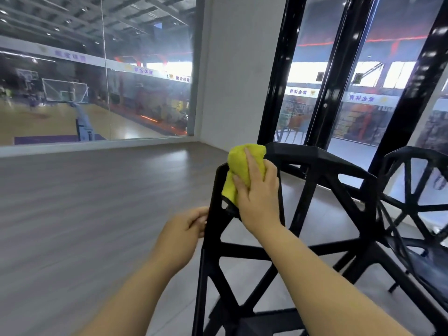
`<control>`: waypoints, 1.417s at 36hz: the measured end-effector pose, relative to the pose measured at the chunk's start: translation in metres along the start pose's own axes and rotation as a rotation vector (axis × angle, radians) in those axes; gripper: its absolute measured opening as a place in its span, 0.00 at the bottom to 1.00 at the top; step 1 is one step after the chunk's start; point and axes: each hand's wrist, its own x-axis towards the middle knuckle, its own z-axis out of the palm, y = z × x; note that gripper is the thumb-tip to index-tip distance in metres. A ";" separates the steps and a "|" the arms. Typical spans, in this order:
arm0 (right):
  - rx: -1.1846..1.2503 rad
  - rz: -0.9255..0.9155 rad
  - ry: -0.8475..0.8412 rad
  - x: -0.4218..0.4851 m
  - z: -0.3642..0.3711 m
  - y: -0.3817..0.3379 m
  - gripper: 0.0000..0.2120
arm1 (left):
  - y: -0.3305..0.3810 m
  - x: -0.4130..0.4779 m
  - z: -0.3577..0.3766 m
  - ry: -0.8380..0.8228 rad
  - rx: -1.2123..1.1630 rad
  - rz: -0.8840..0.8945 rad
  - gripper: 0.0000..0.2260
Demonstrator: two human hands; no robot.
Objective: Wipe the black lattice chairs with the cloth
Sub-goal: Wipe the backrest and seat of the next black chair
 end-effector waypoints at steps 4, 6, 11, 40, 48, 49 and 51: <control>0.046 -0.071 0.001 -0.031 0.012 -0.016 0.26 | -0.003 -0.004 -0.004 0.025 -0.059 -0.021 0.20; 0.040 -0.134 -0.082 -0.059 0.016 -0.013 0.26 | -0.003 -0.006 -0.006 0.012 -0.109 -0.026 0.19; -0.119 -0.389 -0.178 -0.116 0.016 0.015 0.21 | -0.004 -0.003 -0.009 0.008 -0.143 -0.073 0.18; 0.005 -0.063 -0.191 -0.115 0.016 0.009 0.26 | -0.030 0.012 0.047 0.389 0.144 0.108 0.17; -0.133 -0.153 -0.269 -0.131 0.001 0.038 0.25 | -0.031 0.007 0.048 0.411 0.218 0.152 0.16; -0.185 -0.101 -0.294 -0.134 -0.004 0.049 0.25 | -0.031 0.006 0.048 0.402 0.236 0.152 0.16; -0.275 0.056 -0.305 -0.139 -0.017 0.073 0.26 | -0.029 0.004 0.050 0.368 0.261 0.129 0.15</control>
